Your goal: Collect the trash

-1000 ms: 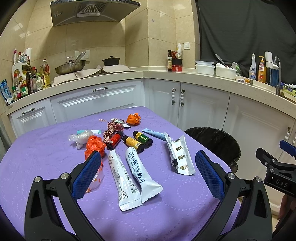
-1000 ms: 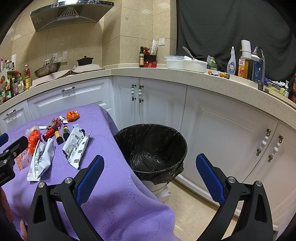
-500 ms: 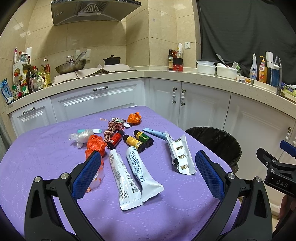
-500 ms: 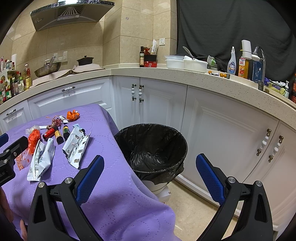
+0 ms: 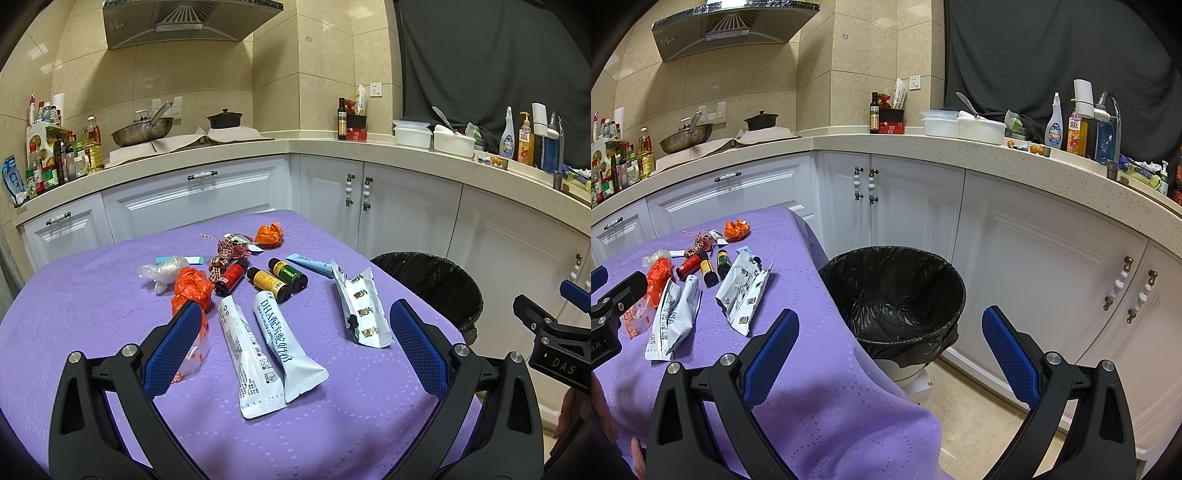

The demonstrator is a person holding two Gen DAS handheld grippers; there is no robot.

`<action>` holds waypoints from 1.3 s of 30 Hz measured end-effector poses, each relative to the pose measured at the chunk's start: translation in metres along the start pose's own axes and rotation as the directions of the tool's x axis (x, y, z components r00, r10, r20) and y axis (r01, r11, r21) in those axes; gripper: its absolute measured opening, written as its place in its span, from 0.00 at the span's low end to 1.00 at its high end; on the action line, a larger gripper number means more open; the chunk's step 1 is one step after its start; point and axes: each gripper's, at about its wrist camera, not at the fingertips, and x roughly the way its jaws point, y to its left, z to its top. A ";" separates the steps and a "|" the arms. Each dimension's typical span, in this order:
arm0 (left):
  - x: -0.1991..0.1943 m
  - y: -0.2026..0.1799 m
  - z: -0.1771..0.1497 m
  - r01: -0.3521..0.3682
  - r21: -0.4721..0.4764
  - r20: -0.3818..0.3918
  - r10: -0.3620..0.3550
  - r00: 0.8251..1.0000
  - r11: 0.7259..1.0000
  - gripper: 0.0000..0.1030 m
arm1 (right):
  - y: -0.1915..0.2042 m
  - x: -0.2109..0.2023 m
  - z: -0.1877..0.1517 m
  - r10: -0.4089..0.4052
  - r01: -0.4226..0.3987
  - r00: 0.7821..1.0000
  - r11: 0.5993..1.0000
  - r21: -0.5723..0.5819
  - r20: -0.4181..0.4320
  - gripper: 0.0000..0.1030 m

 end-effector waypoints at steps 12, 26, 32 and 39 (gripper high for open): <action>0.000 -0.001 0.001 0.000 0.001 -0.001 0.000 1.000 1.000 0.96 | 0.002 0.001 0.000 -0.001 0.001 1.000 1.000 0.000 0.000 0.94; 0.000 0.000 0.002 0.000 -0.001 -0.002 0.000 1.000 1.000 0.96 | 0.003 0.001 0.003 -0.003 0.003 1.000 1.000 0.001 0.000 0.94; 0.000 0.001 0.001 0.000 -0.001 -0.003 0.000 1.000 1.000 0.96 | 0.002 0.002 0.003 -0.003 0.003 1.000 1.000 0.003 -0.001 0.94; 0.000 0.001 0.001 0.000 -0.002 -0.003 0.000 1.000 1.000 0.96 | 0.003 0.001 0.003 -0.003 0.003 1.000 1.000 0.003 0.000 0.94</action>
